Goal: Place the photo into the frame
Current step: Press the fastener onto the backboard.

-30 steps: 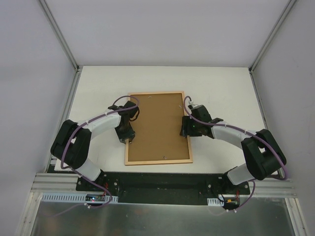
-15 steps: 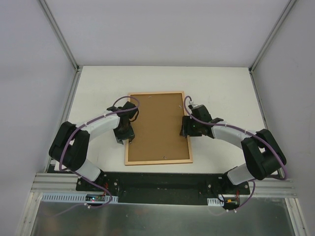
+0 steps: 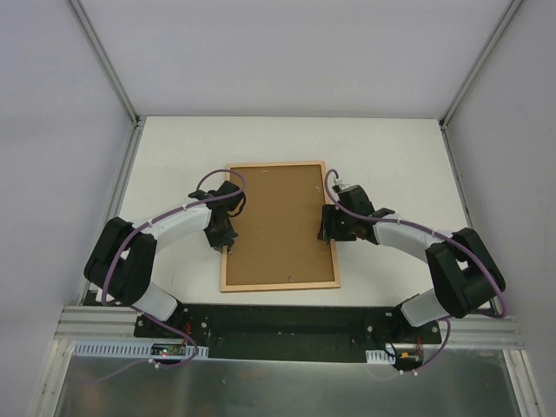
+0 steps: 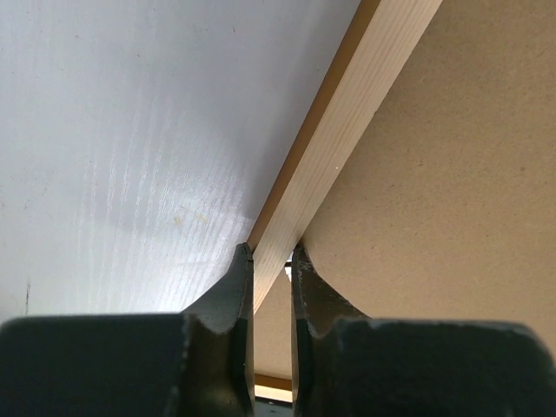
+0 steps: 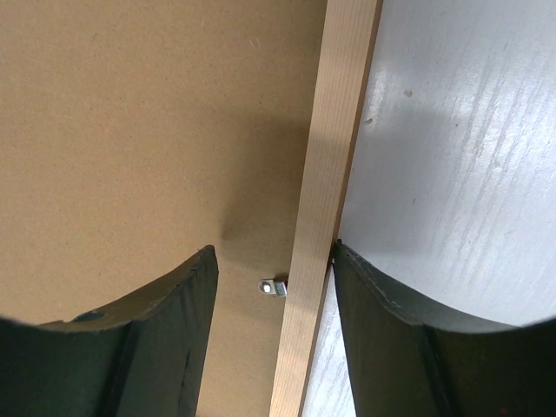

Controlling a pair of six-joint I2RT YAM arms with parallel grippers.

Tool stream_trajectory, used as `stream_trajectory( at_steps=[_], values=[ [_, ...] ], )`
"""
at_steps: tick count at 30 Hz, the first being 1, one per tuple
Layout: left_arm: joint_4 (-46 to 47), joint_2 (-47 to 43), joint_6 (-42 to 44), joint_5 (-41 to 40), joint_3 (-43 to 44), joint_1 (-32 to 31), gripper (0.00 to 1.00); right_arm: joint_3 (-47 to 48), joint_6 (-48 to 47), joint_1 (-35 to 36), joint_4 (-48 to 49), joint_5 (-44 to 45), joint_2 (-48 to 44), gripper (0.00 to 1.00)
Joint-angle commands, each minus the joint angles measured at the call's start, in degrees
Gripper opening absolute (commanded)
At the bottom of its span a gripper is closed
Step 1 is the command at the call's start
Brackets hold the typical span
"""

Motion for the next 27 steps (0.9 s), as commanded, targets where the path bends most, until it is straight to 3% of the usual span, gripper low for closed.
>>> stream_trajectory(
  at_steps=[1, 8, 19, 24, 27],
  values=[
    [-4.28, 3.72, -0.23, 2.99, -4.53, -0.72, 0.00, -1.42, 0.43, -0.20, -0.43, -1.34, 1.16, 0.58],
    [-4.46, 2.58, 1.70, 3.88, -4.71, 0.33, 0.00, -1.86, 0.52, -0.73, -0.17, -1.78, 0.81, 0.58],
    [-5.69, 3.46, 16.55, 4.31, -2.51, -1.07, 0.00, -2.12, 0.61, -1.08, 0.53, -3.19, 0.90, 0.57],
    [-6.83, 7.06, 17.00, 3.00, -2.51, -1.68, 0.00, -2.21, 0.52, -1.08, 0.79, -3.63, 1.25, 0.57],
    [-9.11, 8.99, 12.02, 1.33, -1.64, -1.34, 0.00, -2.21, 0.52, -1.08, 0.80, -3.72, 1.16, 0.57]
  ],
)
